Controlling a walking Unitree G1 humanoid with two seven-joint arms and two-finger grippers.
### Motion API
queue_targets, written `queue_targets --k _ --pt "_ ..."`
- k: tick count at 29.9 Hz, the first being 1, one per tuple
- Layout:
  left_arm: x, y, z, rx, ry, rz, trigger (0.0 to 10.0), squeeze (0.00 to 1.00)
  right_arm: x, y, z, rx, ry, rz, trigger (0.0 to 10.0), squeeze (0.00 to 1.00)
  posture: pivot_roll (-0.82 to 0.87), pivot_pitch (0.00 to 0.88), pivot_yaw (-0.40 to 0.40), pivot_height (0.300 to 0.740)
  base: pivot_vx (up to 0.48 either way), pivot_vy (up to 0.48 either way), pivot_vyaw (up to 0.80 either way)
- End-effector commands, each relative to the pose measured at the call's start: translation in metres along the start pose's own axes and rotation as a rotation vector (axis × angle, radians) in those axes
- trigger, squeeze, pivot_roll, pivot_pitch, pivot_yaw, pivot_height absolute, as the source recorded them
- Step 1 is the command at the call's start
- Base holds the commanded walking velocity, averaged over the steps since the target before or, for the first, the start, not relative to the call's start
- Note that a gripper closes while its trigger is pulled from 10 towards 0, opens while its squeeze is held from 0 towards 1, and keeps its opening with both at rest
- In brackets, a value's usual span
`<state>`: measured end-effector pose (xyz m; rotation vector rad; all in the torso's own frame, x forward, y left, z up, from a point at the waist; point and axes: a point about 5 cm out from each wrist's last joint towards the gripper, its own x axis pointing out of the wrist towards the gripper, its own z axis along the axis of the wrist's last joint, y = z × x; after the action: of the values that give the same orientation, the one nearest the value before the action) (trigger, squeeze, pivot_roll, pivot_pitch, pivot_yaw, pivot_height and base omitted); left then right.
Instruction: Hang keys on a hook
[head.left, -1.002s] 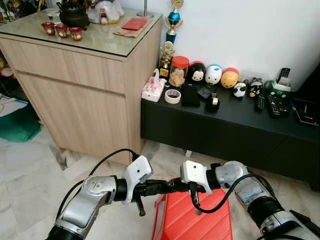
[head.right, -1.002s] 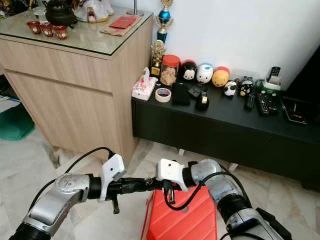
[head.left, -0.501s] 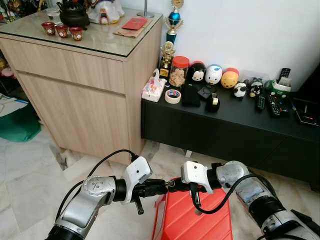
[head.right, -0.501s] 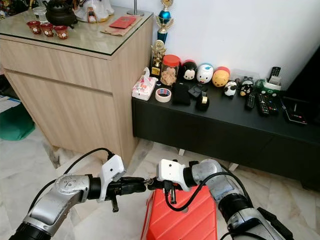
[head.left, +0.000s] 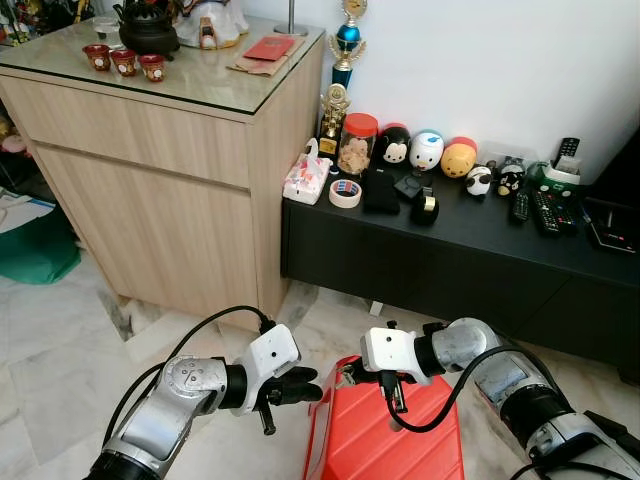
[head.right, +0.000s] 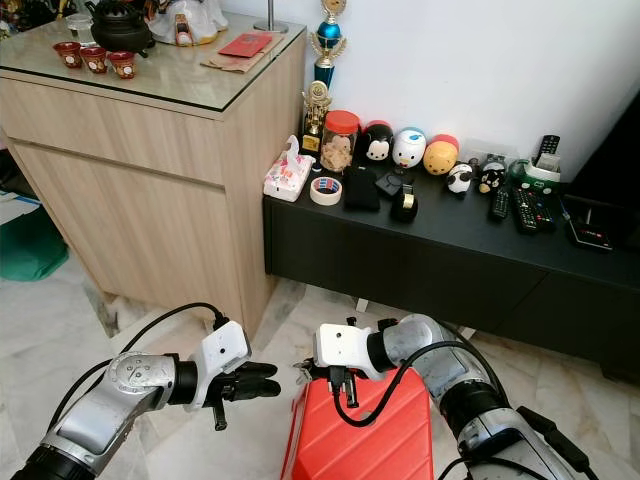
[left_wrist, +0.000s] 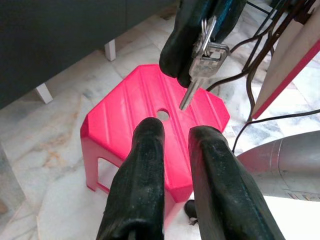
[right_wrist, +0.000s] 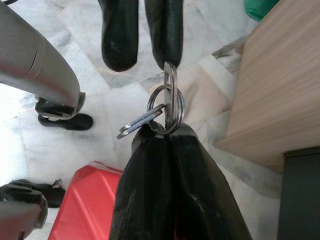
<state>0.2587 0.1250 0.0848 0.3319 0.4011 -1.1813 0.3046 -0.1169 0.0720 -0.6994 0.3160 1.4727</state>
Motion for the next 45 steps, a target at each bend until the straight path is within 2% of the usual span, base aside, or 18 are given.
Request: queue_targets --k 1,5,6,7,8,17,19,20,21,22,24,31,32,34,35,39,42,45 --pt "0.004 -0.002 0.001 0.023 0.000 -0.004 10.0 0.00 -0.004 -0.003 0.000 -0.045 0.040 0.016 0.0 0.00 0.11 0.000 -0.139 0.730 0.000 0.000 0.00" --pt "0.006 -0.003 -0.001 0.034 0.019 -0.005 10.0 0.00 -0.005 -0.004 -0.001 -0.174 0.157 0.076 0.0 0.00 0.11 0.000 -0.138 0.730 0.000 0.000 0.00" --pt "0.007 -0.003 -0.002 0.035 0.022 -0.002 10.0 0.00 -0.008 -0.005 -0.004 -0.259 0.246 0.114 0.0 0.00 0.10 0.000 -0.140 0.730 0.000 0.000 0.00" --pt "0.007 -0.003 -0.002 0.035 0.022 -0.002 10.0 0.00 -0.008 -0.005 -0.004 -0.259 0.246 0.114 0.0 0.00 0.10 0.000 -0.140 0.730 0.000 0.000 0.00" --pt "0.008 -0.002 -0.003 0.044 0.029 0.020 10.0 0.00 -0.011 -0.007 -0.006 -0.325 0.321 0.149 0.0 0.00 0.11 0.000 -0.144 0.730 0.000 0.000 0.00" --pt "0.012 0.000 -0.002 0.042 0.022 0.056 10.0 0.00 -0.028 0.000 -0.029 -0.372 0.534 0.311 0.0 0.00 0.10 0.000 -0.165 0.730 0.000 0.000 0.00" --pt "0.014 -0.003 -0.004 0.049 0.036 0.043 10.0 0.00 -0.040 0.010 -0.046 -0.387 0.671 0.437 0.0 0.00 0.10 0.000 -0.165 0.730 0.000 0.000 0.00" --pt "0.016 -0.004 -0.004 0.056 0.039 0.044 10.0 0.00 -0.046 0.012 -0.055 -0.441 0.764 0.488 0.0 0.00 0.09 0.000 -0.166 0.730 0.000 0.000 0.00" --pt "0.016 -0.004 -0.004 0.056 0.039 0.044 10.0 0.00 -0.046 0.012 -0.055 -0.441 0.764 0.488 0.0 0.00 0.09 0.000 -0.166 0.730 0.000 0.000 0.00" --pt "0.018 -0.004 -0.003 0.060 0.038 0.045 10.0 0.00 -0.053 0.013 -0.063 -0.496 0.860 0.530 0.0 0.00 0.09 0.000 -0.172 0.730 0.000 0.000 0.00" --pt "0.021 -0.004 -0.002 0.066 0.037 0.050 10.0 0.00 -0.054 0.011 -0.064 -0.521 0.878 0.519 0.0 0.00 0.09 0.000 -0.175 0.730 0.000 0.000 0.00" --pt "0.024 -0.003 0.001 0.069 0.023 0.077 10.0 0.00 -0.035 0.012 -0.048 -0.372 0.658 0.443 0.0 0.00 0.09 0.000 -0.181 0.730 0.000 0.000 0.00" --pt "0.025 -0.003 0.001 0.069 0.024 0.076 10.0 0.00 -0.035 0.012 -0.049 -0.378 0.668 0.447 0.0 0.00 0.09 0.000 -0.181 0.730 0.000 0.000 0.00" --pt "0.027 -0.004 0.000 0.073 0.029 0.076 10.0 0.00 -0.045 0.008 -0.062 -0.530 0.854 0.464 0.0 0.00 0.09 0.000 -0.178 0.730 0.000 0.000 0.00" --pt "0.028 -0.005 0.000 0.085 0.036 0.080 10.0 0.00 -0.049 0.005 -0.066 -0.564 0.902 0.434 0.0 0.00 0.09 0.000 -0.182 0.730 0.000 0.000 0.00" --pt "0.029 -0.001 0.000 0.102 0.035 0.117 10.0 0.00 -0.044 0.006 -0.061 -0.486 0.813 0.398 0.0 0.00 0.09 0.000 -0.182 0.730 0.000 0.000 0.00" --pt "0.031 0.004 0.001 0.119 0.034 0.166 10.0 0.00 -0.050 0.009 -0.069 -0.585 0.907 0.466 0.0 0.00 0.09 0.000 -0.185 0.730 0.000 0.000 0.00" --pt "0.033 0.004 0.003 0.113 0.026 0.172 10.0 0.00 -0.048 0.014 -0.074 -0.539 0.910 0.449 0.0 0.00 0.09 0.000 -0.186 0.730 0.000 0.000 0.00"
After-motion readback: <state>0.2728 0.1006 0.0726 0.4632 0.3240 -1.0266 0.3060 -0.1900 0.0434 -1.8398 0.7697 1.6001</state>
